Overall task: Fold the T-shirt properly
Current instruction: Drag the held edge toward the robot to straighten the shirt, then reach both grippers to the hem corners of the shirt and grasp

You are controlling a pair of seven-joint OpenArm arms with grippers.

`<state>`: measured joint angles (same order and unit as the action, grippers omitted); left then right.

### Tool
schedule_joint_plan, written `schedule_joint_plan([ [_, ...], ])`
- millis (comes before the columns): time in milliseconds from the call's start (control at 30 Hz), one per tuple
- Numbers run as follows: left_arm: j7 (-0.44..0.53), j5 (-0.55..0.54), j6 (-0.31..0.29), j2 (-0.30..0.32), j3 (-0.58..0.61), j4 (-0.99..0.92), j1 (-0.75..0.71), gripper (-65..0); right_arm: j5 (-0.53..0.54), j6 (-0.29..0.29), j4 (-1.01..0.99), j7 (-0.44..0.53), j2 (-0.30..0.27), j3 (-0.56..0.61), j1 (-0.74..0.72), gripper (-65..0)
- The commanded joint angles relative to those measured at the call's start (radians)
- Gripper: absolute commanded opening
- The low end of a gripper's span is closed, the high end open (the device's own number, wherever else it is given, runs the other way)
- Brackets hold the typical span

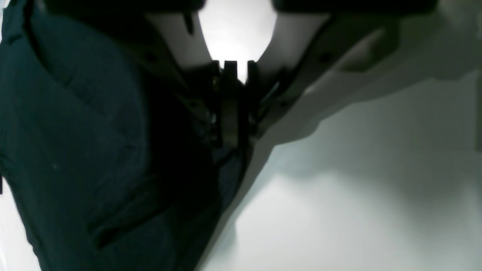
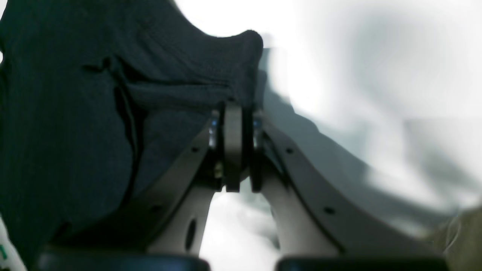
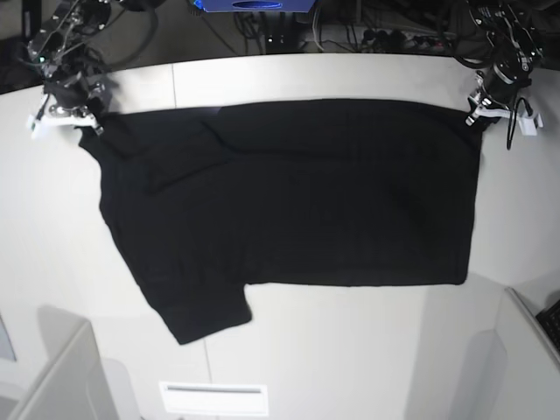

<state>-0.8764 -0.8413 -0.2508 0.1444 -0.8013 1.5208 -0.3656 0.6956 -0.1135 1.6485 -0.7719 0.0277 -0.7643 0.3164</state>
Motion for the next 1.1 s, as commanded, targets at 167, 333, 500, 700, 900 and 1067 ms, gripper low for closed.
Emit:
schedule_joint_plan([
  [167,0.013,-0.003,0.003,0.011,-0.01,0.083,-0.072,-65.0,0.068,-0.001,0.072,0.022,-0.013,-0.007,0.089,-65.0],
  [333,0.013,-0.003,0.003,0.011,-0.01,0.126,-0.12,-65.0,0.074,-0.001,0.089,0.022,-0.013,-0.007,0.139,-65.0],
  [500,0.015,-0.003,0.003,0.01,-0.01,0.133,-0.145,-65.0,0.074,-0.001,0.089,0.022,-0.013,-0.007,0.169,-65.0],
  [700,0.013,-0.003,0.003,0.008,-0.01,0.137,-0.151,-65.0,0.074,-0.001,0.091,0.022,-0.013,-0.007,0.183,-65.0],
  [900,0.013,-0.003,0.003,0.008,-0.011,0.137,-0.16,-65.0,0.074,-0.001,0.092,0.022,-0.013,-0.007,0.188,-65.0],
  [1067,0.015,-0.003,0.003,0.005,-0.08,0.139,-0.174,-31.9,0.074,-0.001,0.141,0.022,-0.013,-0.007,0.194,-49.7],
])
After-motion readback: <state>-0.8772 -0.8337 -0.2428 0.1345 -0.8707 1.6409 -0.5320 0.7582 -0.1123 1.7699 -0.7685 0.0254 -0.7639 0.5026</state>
